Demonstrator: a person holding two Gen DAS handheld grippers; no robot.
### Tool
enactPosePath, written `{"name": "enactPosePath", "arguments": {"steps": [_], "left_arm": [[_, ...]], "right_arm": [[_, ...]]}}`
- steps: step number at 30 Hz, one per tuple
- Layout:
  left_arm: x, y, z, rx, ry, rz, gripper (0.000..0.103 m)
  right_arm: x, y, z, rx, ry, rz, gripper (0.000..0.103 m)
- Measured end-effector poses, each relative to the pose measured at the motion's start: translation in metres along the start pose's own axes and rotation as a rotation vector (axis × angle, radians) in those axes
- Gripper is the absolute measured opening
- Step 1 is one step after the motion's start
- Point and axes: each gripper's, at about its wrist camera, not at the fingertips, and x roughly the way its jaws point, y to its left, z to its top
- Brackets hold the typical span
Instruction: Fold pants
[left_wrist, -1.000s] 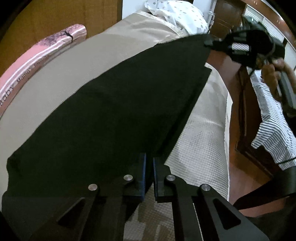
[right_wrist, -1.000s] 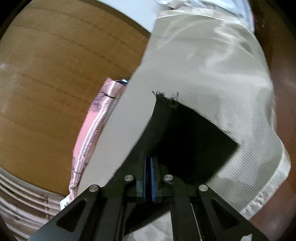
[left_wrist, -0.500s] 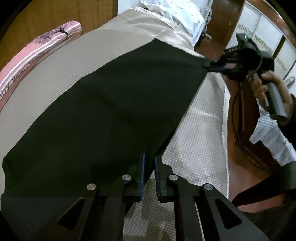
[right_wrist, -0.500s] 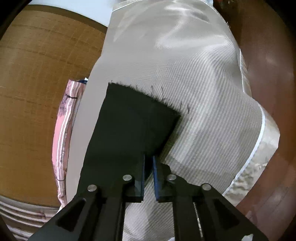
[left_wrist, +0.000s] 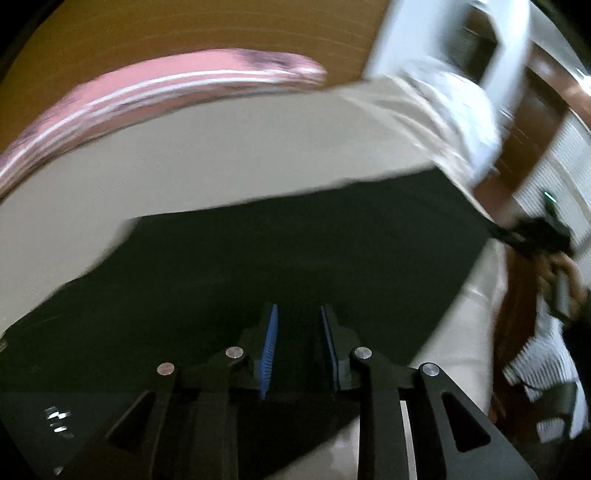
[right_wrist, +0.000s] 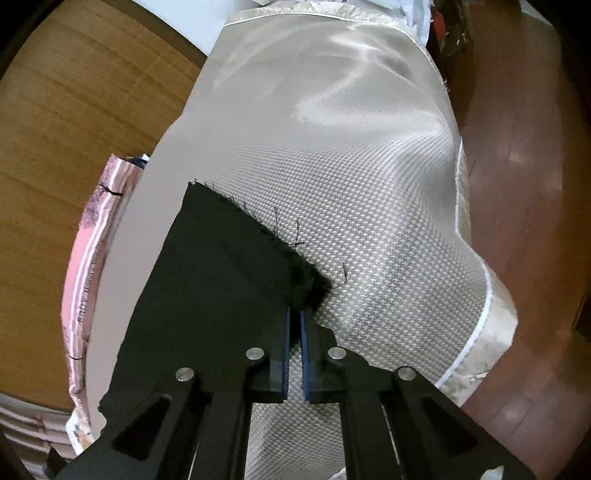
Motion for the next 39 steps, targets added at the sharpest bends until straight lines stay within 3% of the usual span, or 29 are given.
{"name": "enactPosePath", "arguments": {"steps": [5,8,12,14,18,20,24,27,33,36,39], "left_arm": [[-0.03,0.075,-0.013,-0.172,-0.083,0.148,0.025],[-0.042,0.106,-0.023,-0.233,-0.11,0.198,0.025],[-0.051,0.132,-0.039,-0.321,-0.119,0.229,0.026],[-0.055,0.145,-0.048,-0.36,-0.131,0.224,0.027],[-0.062,0.155,-0.06,-0.376,-0.132,0.232,0.027],[-0.065,0.158,-0.069,-0.388,-0.134,0.223,0.027],[-0.068,0.165,-0.085,-0.416,-0.124,0.195,0.027],[-0.067,0.169,-0.093,-0.436,-0.12,0.174,0.027],[-0.065,0.17,-0.097,-0.43,-0.117,0.162,0.027],[-0.065,0.172,-0.102,-0.44,-0.116,0.146,0.027],[-0.068,0.175,-0.109,-0.459,-0.122,0.128,0.027]], "right_arm": [[-0.026,0.034,0.001,-0.108,-0.07,-0.033,0.014],[-0.026,0.086,-0.004,-0.252,-0.02,0.05,0.014],[-0.002,0.181,-0.033,-0.491,0.106,0.165,0.026],[0.012,0.223,-0.054,-0.591,0.167,0.221,0.027],[0.054,0.316,-0.109,-0.775,0.364,0.353,0.031],[0.072,0.356,-0.141,-0.872,0.444,0.38,0.037],[0.108,0.424,-0.2,-1.057,0.561,0.385,0.038],[0.13,0.448,-0.231,-1.119,0.641,0.386,0.038],[0.168,0.471,-0.273,-1.218,0.717,0.323,0.038],[0.166,0.474,-0.274,-1.228,0.691,0.332,0.015],[0.155,0.479,-0.269,-1.219,0.666,0.371,0.01]]}}
